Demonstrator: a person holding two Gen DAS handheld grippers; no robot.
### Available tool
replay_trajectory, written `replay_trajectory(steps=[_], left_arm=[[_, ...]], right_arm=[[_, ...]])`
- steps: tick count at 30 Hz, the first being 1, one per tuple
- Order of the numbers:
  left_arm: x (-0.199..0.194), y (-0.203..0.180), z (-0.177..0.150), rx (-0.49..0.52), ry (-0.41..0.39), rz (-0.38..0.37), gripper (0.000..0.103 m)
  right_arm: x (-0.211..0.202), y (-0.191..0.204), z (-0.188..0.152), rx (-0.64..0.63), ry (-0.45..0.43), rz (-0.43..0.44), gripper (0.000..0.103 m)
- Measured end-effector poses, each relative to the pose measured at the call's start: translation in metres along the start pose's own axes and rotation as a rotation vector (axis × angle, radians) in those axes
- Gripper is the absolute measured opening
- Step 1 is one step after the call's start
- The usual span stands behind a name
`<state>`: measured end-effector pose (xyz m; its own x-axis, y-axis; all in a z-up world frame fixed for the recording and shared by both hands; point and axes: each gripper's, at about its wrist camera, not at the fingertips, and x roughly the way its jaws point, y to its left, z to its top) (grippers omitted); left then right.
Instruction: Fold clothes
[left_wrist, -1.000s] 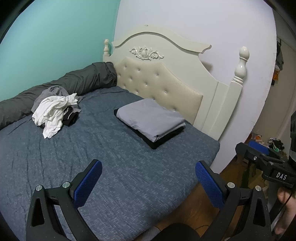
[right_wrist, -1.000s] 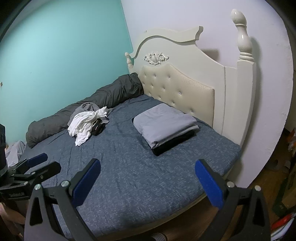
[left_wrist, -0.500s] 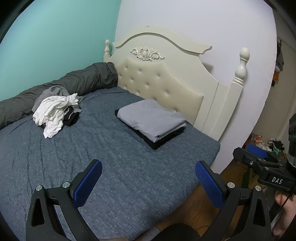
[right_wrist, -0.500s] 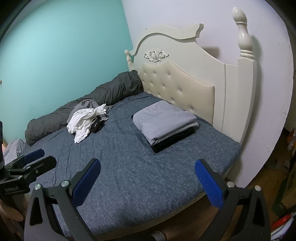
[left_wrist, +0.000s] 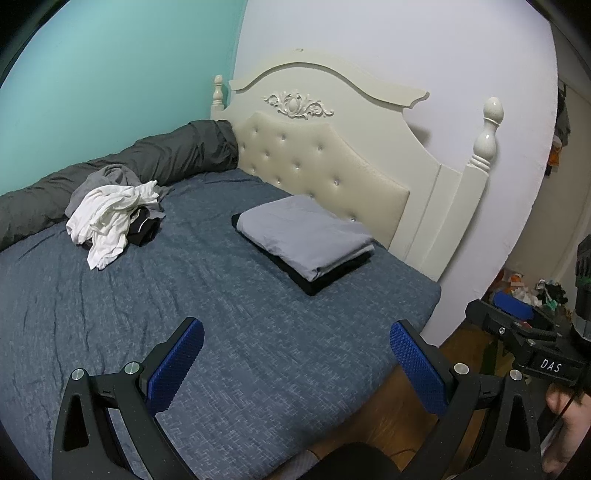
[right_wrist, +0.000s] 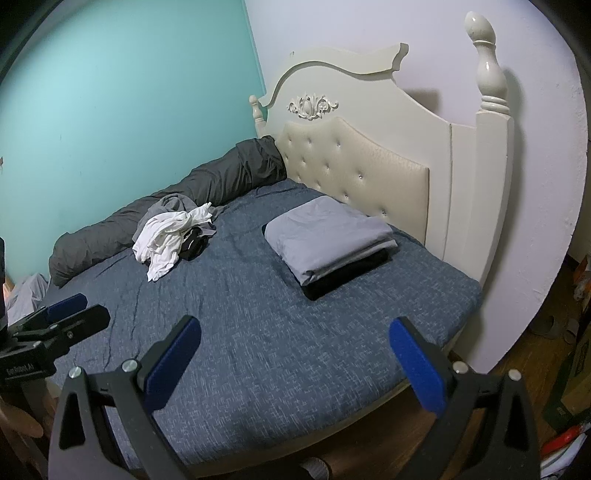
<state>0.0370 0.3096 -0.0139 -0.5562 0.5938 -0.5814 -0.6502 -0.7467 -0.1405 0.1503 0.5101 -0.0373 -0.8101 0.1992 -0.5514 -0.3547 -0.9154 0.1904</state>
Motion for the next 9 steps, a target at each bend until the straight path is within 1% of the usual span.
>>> replay_trajectory(steps=[9], left_arm=[[-0.0012, -0.0020, -0.0010, 0.003, -0.009, -0.004, 0.103]], right_arm=[[0.0013, 0.0008, -0.0006, 0.002, 0.003, -0.001, 0.102]])
